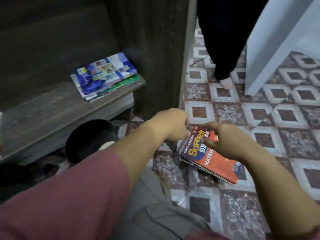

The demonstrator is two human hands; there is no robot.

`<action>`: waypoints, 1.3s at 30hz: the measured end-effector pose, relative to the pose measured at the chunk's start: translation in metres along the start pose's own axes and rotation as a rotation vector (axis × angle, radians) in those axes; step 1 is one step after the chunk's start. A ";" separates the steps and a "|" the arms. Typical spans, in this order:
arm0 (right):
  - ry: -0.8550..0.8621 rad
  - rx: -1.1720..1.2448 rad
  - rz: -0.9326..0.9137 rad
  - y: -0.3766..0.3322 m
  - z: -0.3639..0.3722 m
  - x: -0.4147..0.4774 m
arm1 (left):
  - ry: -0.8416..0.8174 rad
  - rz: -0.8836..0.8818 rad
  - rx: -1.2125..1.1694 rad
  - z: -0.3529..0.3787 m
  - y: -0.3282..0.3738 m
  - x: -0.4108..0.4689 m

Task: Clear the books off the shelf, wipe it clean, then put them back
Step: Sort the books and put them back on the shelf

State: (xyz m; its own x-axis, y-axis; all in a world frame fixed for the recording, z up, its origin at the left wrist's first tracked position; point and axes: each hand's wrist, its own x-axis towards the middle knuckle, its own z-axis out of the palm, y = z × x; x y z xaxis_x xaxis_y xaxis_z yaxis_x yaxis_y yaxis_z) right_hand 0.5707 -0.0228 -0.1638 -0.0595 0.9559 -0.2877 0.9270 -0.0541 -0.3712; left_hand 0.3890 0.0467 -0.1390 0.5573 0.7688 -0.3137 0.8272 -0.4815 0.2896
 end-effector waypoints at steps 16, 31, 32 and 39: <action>-0.318 -0.001 0.313 0.125 0.131 0.027 | -0.310 -0.040 0.254 0.135 0.026 0.065; -0.202 -0.244 0.294 0.141 0.197 0.065 | -0.423 -0.169 0.158 0.155 -0.001 0.078; -0.222 -0.239 0.294 0.141 0.196 0.068 | -0.425 -0.171 0.158 0.156 -0.002 0.078; -0.307 -0.204 0.284 0.140 0.172 0.078 | -0.366 -0.164 0.149 0.153 -0.002 0.077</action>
State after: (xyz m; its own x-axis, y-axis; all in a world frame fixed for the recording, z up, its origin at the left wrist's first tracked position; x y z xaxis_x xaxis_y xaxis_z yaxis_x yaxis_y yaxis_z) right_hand 0.6321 -0.0058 -0.3899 0.1284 0.7800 -0.6125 0.9746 -0.2136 -0.0677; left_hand 0.4415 0.0424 -0.3023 0.3842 0.6528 -0.6529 0.8931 -0.4419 0.0838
